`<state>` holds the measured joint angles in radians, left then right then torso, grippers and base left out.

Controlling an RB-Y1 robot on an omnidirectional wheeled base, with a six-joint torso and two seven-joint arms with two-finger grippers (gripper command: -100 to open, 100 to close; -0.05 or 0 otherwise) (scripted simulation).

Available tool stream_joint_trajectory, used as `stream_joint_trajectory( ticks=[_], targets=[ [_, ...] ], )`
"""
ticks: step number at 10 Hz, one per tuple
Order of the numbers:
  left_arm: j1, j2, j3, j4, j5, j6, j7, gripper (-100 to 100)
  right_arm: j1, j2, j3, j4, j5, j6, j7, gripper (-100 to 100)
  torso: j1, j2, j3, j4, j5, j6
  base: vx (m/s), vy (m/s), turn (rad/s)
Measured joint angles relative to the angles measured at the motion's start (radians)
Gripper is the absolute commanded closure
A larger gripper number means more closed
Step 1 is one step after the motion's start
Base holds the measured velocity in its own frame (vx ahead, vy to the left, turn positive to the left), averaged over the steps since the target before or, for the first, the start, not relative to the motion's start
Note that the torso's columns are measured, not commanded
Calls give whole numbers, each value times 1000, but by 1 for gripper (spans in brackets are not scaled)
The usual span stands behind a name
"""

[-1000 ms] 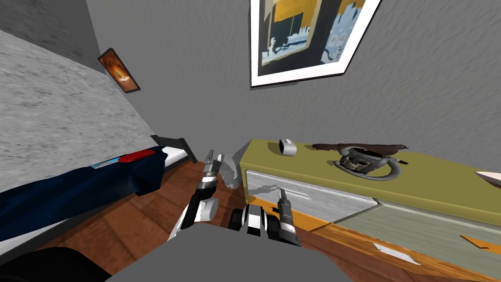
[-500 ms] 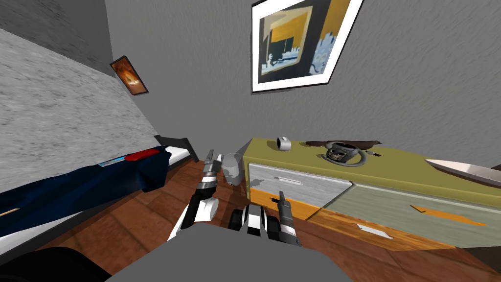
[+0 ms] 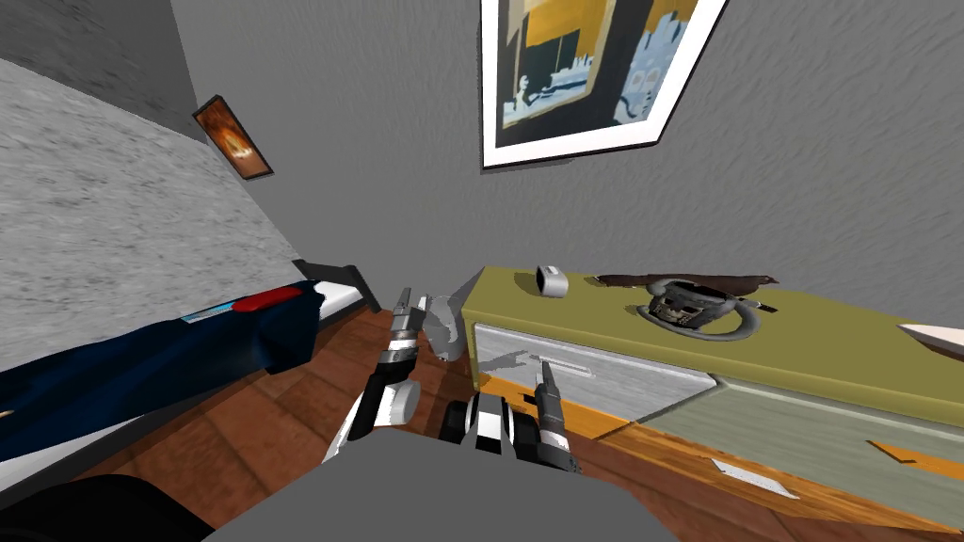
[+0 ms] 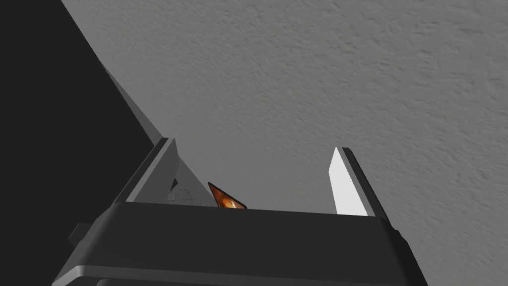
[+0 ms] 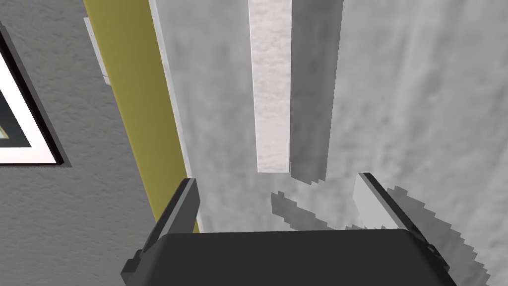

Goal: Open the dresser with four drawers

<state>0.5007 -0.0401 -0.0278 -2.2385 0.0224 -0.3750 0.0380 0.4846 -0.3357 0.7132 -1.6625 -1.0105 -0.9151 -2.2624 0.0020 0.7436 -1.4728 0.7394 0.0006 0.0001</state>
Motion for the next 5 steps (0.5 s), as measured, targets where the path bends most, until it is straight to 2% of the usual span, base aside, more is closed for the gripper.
stream_joint_trajectory(
  ticks=[1, 2, 3, 5],
  targets=[
    [0, 0, 0, 0, 0, 0, 0, 0, 2, 2, -3, -15, -6, 9, 10, -100, -1, -2, -1, 0, 0, 0, 74, -13, 2],
    [0, 0, 0, 0, 0, 0, 0, 0, 2, 2, -3, -17, -7, 11, 13, 100, -1, -2, -1, 0, 0, 0, 12, -2, 1],
    [0, 0, 0, 0, 0, 0, 0, 0, 2, 2, -3, -17, -7, 11, 13, 100, -1, -1, -1, 0, 0, 0, -115, 19, -28],
    [-1, 0, 0, 0, 0, 0, 0, 0, 15, -4, 5, -25, -5, 15, 16, 100, 0, 8, 4, 5, 2, 1, -197, 11, -19]
  ],
)
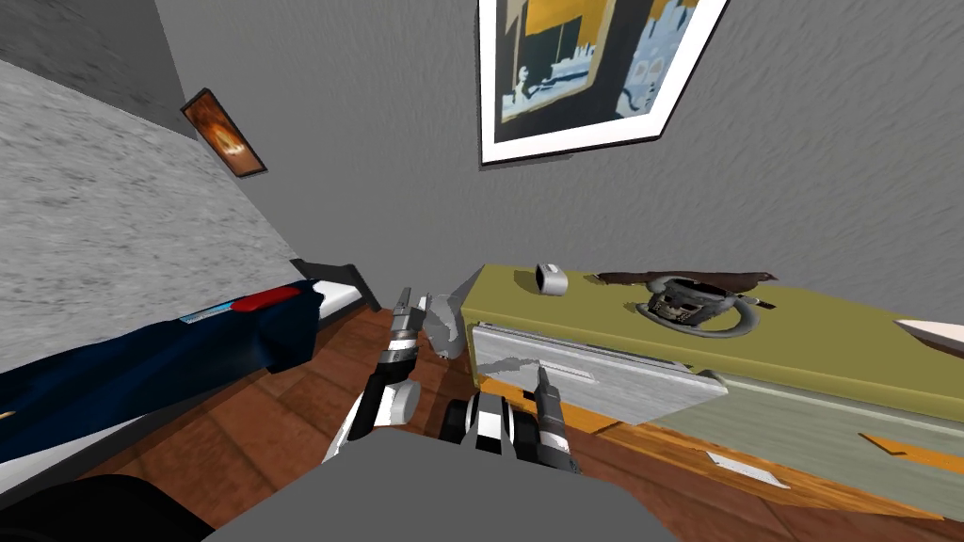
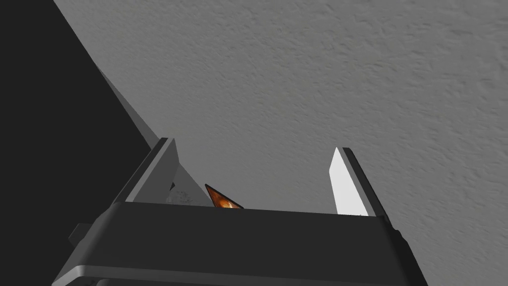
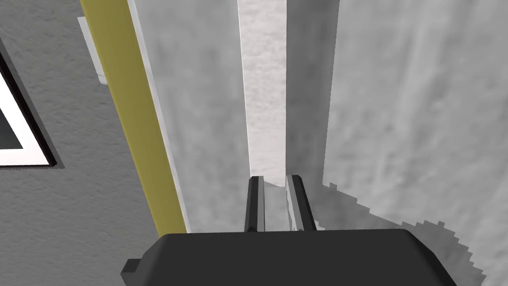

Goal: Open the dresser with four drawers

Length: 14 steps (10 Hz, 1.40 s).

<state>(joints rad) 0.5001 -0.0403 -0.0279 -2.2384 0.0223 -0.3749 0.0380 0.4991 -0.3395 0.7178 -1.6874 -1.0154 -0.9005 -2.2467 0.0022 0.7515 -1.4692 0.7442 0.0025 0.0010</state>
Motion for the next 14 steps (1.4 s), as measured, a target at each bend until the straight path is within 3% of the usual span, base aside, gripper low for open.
stream_joint_trajectory(
  ticks=[7, 8, 11, 13, 14],
  targets=[
    [0, 0, 0, 0, 0, 0, 0, 0, 25, -13, 21, -27, 14, -5, 4, 100, -3, -13, -7, -6, -3, -1, -165, 25, -24],
    [0, 0, 0, 0, 0, 0, 0, 0, 26, -13, 22, -27, 15, -6, 4, -100, -4, -20, -10, -8, -3, -1, -2, -65, 35],
    [1, 0, 0, 0, 0, 0, 0, 0, -2, -21, 13, 24, 19, -33, -40, -100, -5, -19, -10, -8, -3, -1, 68, -97, 30],
    [1, 0, 0, 0, 0, 0, 0, 0, 0, -18, 10, 10, 13, -27, -32, -100, 1, -14, -7, -6, -1, -1, 88, -38, 10],
    [1, 0, 0, 0, 0, 0, 0, 0, 0, -17, 10, 7, 12, -25, -28, 100, 0, -12, -6, -6, -2, -1, 10, -4, 0]
  ],
)
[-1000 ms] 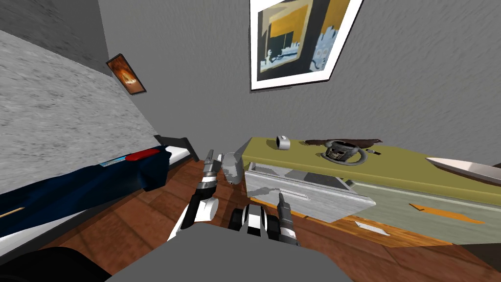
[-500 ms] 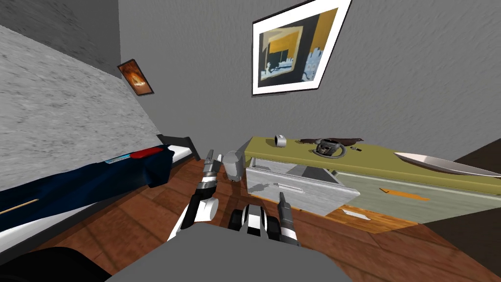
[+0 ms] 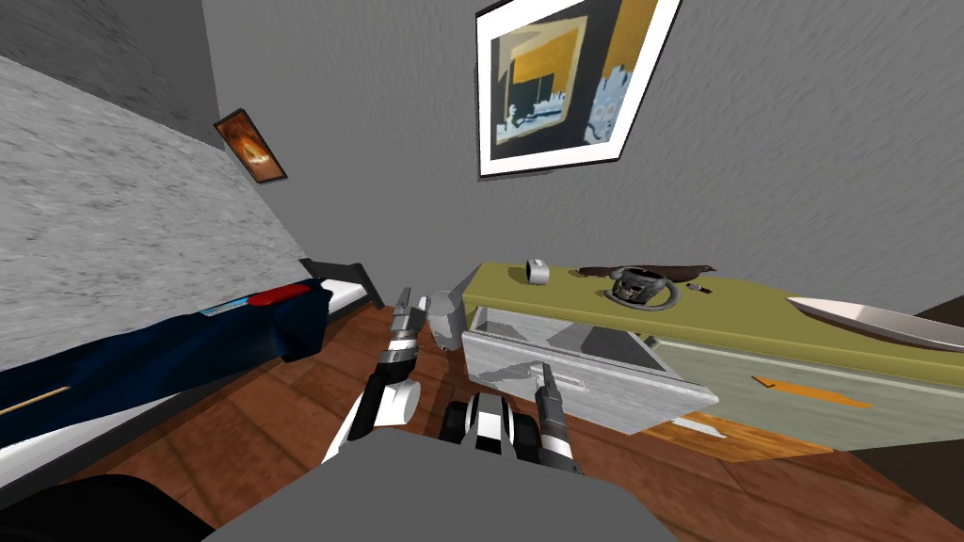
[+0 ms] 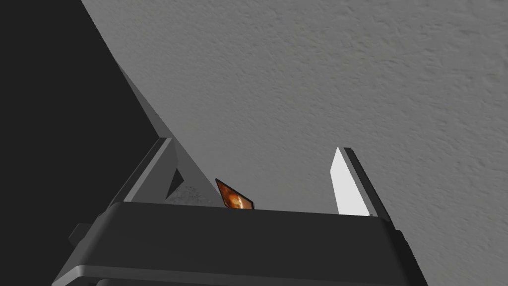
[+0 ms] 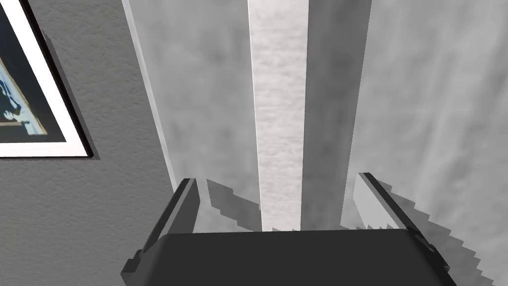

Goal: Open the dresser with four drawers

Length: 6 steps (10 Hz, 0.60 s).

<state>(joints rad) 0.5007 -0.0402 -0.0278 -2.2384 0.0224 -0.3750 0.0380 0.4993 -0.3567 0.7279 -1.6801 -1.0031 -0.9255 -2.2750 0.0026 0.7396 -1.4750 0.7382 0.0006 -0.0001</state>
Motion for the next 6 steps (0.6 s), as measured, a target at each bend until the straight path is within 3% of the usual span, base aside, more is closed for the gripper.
stream_joint_trajectory(
  ticks=[3, 4, 6],
  targets=[
    [0, 0, 0, 0, 0, 0, 0, 0, 8, -4, 6, -8, 4, -1, 1, 100, -2, 9, 5, 3, 0, 1, -140, 8, -18],
    [-1, 0, 0, 0, 0, 0, 0, 0, 12, -6, 10, -12, 5, 0, 2, -100, -3, 8, 4, 4, 0, 1, -88, -9, -44],
    [0, 0, 0, 0, 0, 0, 0, 0, 38, -1, 15, -68, -1, 26, 43, -100, -4, -11, -6, -3, -1, -1, 26, -21, -32]
  ],
)
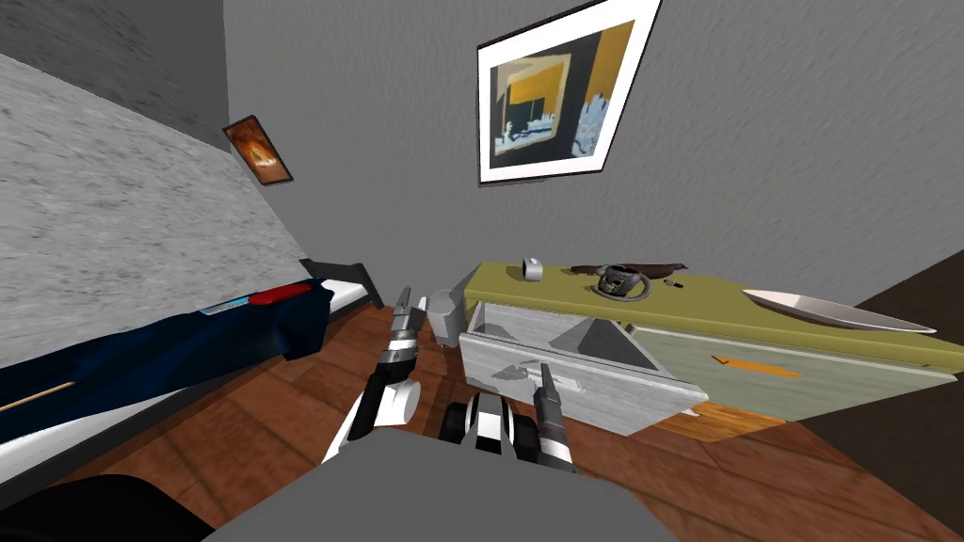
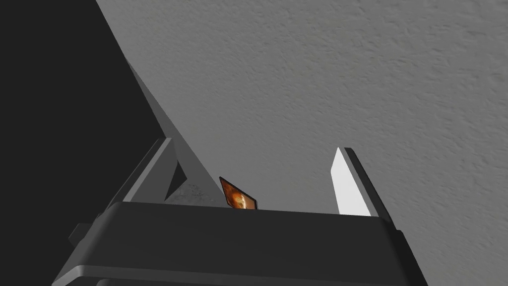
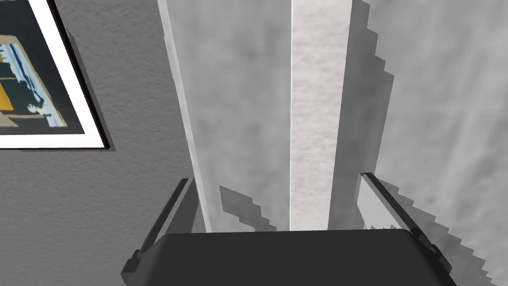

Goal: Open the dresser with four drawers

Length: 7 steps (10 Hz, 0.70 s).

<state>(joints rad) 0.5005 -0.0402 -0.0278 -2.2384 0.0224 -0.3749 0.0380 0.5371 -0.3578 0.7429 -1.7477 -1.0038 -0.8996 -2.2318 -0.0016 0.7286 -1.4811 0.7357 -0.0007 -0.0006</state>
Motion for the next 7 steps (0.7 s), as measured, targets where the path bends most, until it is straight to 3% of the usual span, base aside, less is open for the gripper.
stream_joint_trajectory(
  ticks=[7],
  targets=[
    [0, 0, 0, 0, 0, 0, 0, 0, 89, 2, 6, -186, -33, 110, 143, -100, 5, 19, 8, 12, 5, 1, 17, -17, -20]
  ],
)
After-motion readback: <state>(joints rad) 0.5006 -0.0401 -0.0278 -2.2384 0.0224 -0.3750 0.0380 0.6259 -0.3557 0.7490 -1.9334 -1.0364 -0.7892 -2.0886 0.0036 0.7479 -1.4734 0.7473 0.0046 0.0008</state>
